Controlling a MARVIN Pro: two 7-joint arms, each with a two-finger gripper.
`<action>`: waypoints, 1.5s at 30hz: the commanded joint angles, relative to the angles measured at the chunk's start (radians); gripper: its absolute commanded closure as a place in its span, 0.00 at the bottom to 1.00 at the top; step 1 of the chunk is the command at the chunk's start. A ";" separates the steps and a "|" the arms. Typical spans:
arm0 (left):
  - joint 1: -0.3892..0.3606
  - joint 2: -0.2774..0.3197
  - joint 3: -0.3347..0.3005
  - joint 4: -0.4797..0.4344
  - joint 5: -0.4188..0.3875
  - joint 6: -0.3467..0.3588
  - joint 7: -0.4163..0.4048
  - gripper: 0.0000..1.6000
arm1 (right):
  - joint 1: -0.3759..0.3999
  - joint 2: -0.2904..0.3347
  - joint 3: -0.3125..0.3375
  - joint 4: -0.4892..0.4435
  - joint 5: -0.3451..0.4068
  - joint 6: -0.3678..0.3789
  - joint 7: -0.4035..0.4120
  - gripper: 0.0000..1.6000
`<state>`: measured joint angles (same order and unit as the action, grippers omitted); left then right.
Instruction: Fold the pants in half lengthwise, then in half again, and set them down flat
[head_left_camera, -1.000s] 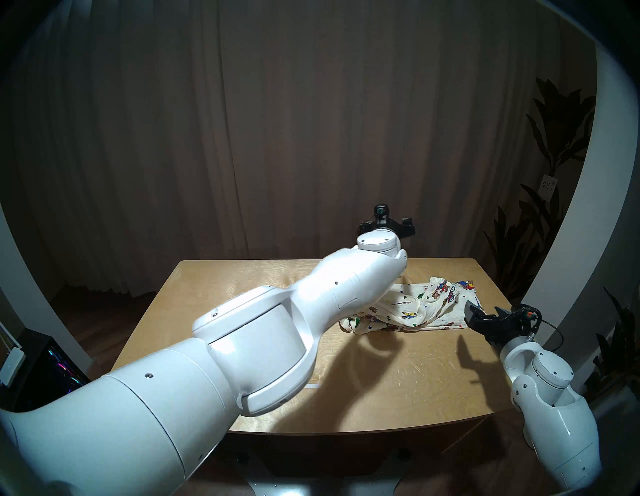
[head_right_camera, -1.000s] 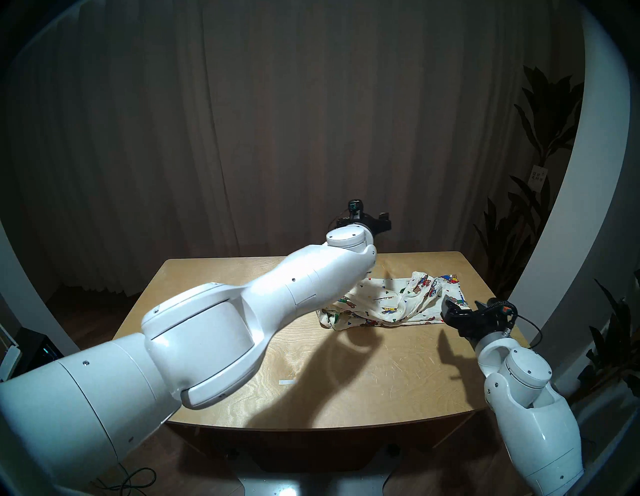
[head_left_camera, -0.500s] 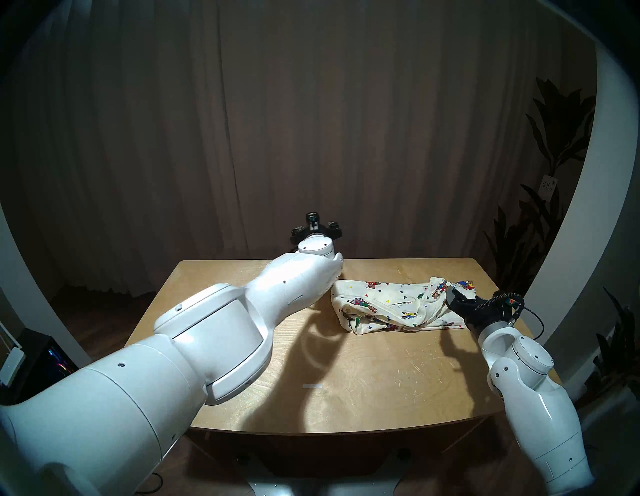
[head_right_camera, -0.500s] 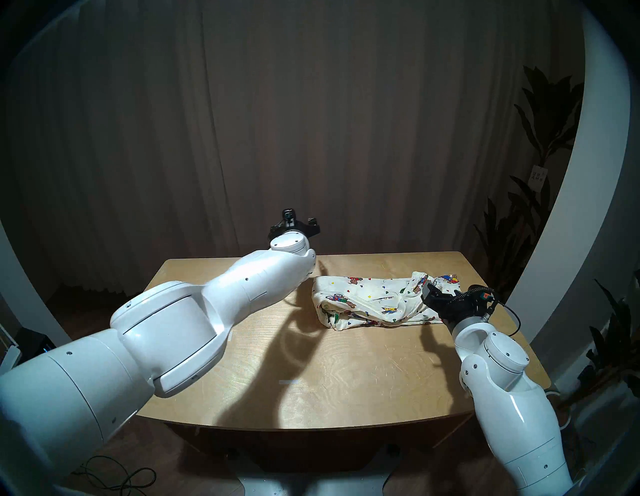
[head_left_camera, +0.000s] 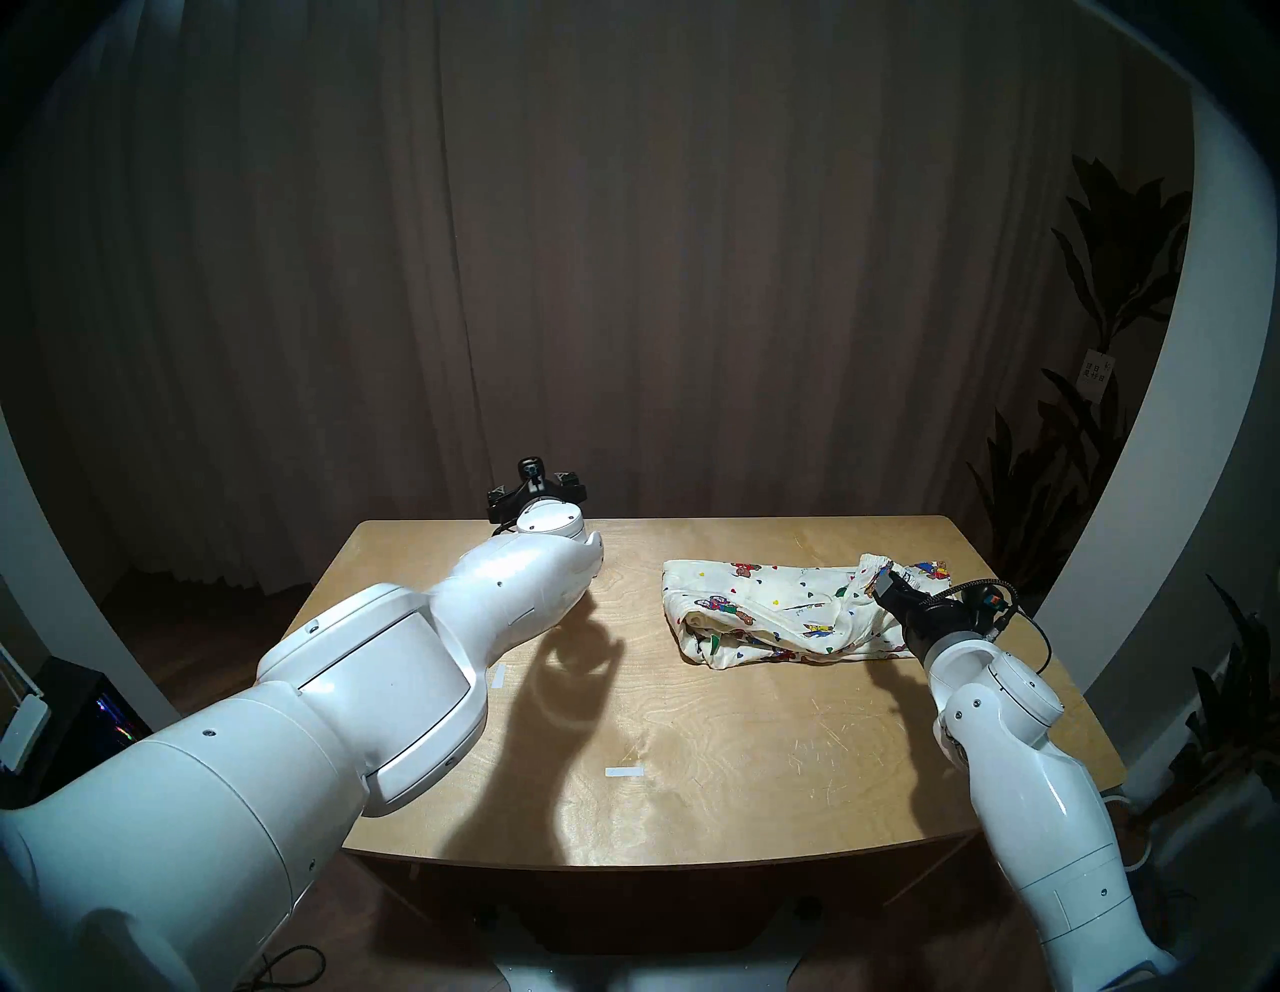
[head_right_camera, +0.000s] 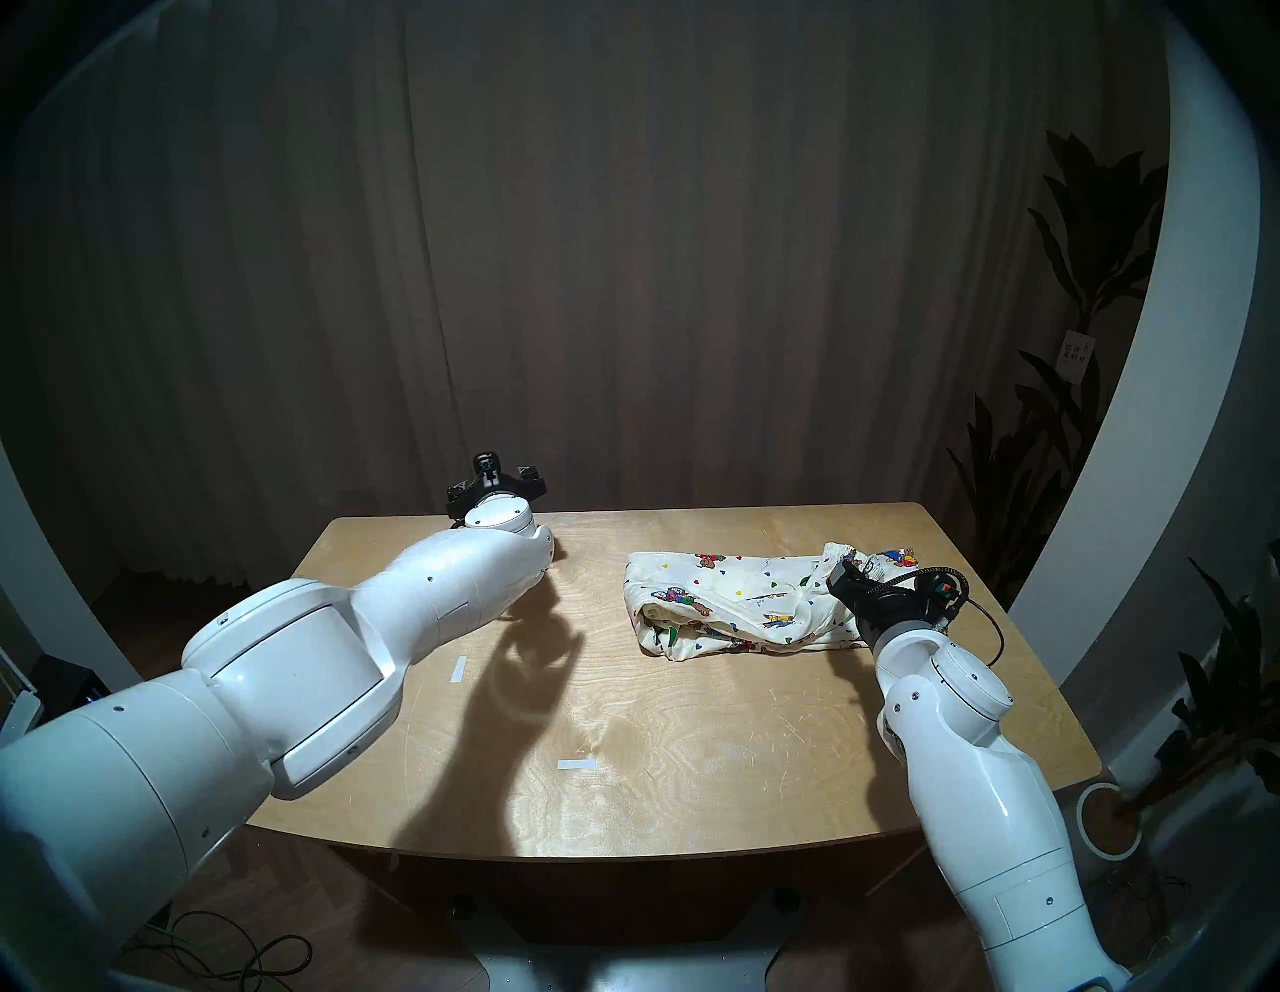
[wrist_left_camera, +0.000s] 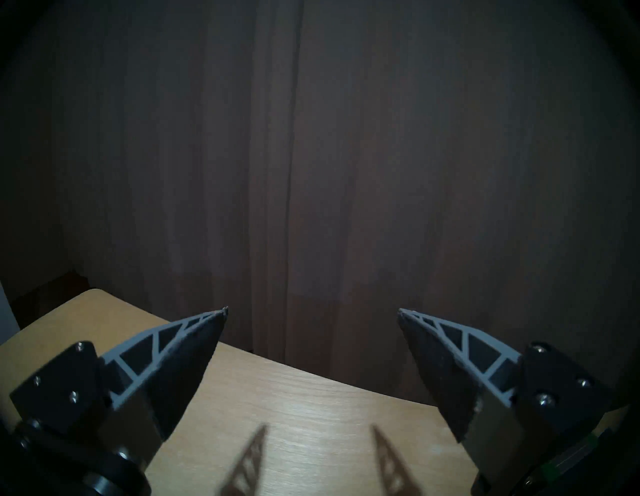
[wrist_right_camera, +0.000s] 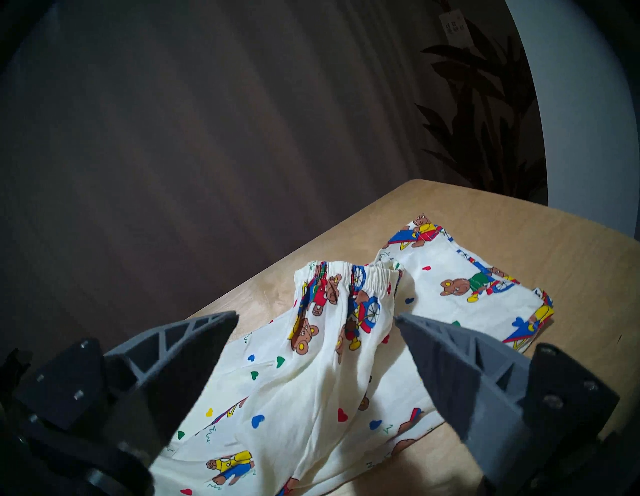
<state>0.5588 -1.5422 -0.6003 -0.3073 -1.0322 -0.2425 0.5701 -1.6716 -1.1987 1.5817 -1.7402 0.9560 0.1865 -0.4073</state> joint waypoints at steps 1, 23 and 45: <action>-0.007 0.026 -0.003 -0.016 0.009 -0.050 0.021 0.00 | 0.113 -0.062 -0.003 0.032 0.042 -0.003 -0.047 0.00; 0.041 0.057 -0.009 -0.094 0.031 -0.172 0.091 0.00 | 0.340 -0.183 -0.001 0.242 0.150 -0.025 -0.234 0.00; 0.112 0.115 0.004 -0.247 0.071 -0.307 0.183 0.00 | 0.541 -0.218 0.041 0.450 0.199 -0.061 -0.389 1.00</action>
<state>0.6617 -1.4530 -0.6019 -0.4884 -0.9847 -0.4949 0.7301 -1.2321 -1.4145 1.6096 -1.3069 1.1531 0.1386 -0.7733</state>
